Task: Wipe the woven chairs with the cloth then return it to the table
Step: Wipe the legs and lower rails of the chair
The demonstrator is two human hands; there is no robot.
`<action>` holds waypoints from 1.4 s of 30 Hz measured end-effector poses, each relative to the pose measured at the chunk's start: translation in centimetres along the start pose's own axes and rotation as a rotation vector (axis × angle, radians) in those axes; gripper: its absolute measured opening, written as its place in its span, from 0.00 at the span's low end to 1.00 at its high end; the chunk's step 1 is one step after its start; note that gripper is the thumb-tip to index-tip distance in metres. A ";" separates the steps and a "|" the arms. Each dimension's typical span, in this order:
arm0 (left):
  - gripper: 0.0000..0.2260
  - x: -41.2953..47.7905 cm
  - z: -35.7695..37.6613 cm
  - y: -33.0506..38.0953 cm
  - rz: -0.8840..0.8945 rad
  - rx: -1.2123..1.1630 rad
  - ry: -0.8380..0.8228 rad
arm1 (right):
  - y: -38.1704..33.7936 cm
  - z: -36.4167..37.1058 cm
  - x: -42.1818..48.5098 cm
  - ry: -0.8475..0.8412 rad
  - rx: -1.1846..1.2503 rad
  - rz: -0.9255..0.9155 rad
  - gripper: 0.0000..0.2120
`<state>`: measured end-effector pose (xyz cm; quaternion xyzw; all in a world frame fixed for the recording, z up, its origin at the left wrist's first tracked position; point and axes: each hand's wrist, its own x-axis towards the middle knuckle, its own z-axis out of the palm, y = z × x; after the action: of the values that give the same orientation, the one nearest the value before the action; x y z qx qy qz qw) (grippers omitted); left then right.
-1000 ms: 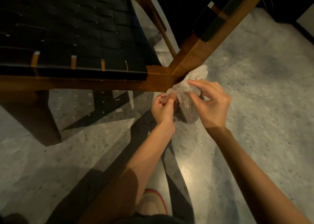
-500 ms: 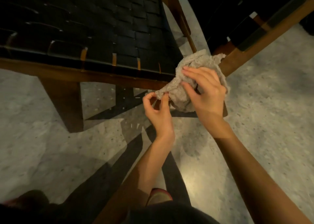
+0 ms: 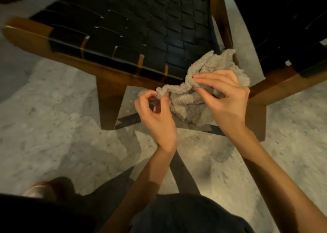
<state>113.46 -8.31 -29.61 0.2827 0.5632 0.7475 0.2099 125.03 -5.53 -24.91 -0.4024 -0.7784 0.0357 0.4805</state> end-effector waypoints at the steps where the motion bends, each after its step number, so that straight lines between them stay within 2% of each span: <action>1: 0.09 1.0 -0.6 0.1 0.030 0.002 0.033 | -0.6 0.8 0.5 -0.018 0.016 -0.017 0.08; 8: 0.09 5.7 -4.4 1.5 0.124 0.041 0.139 | -5.4 5.7 5.7 -0.149 0.107 -0.007 0.09; 11: 0.10 9.4 -6.6 2.6 0.235 0.017 0.216 | -7.9 8.2 7.6 -0.166 0.167 -0.046 0.09; 20: 0.08 18.4 -11.4 5.9 0.343 0.073 0.350 | -14.7 15.3 12.4 -0.185 0.213 -0.095 0.11; 26: 0.08 19.0 -12.2 6.6 0.448 0.175 0.251 | -14.5 15.6 11.9 -0.153 0.160 -0.105 0.10; 32: 0.07 17.6 -12.5 5.3 0.445 0.237 0.106 | -13.3 13.1 8.5 -0.032 0.073 -0.121 0.07; 38: 0.07 12.7 -10.8 2.5 0.344 0.250 -0.039 | -11.0 10.5 3.9 0.060 0.019 -0.030 0.06; 42: 0.08 11.9 -10.6 1.8 0.308 0.239 -0.077 | -9.8 10.4 0.1 0.015 0.085 0.144 0.06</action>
<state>97.55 -9.00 -27.84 0.4169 0.5898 0.6870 0.0797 111.18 -8.63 -26.09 -0.4369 -0.7415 0.1005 0.4992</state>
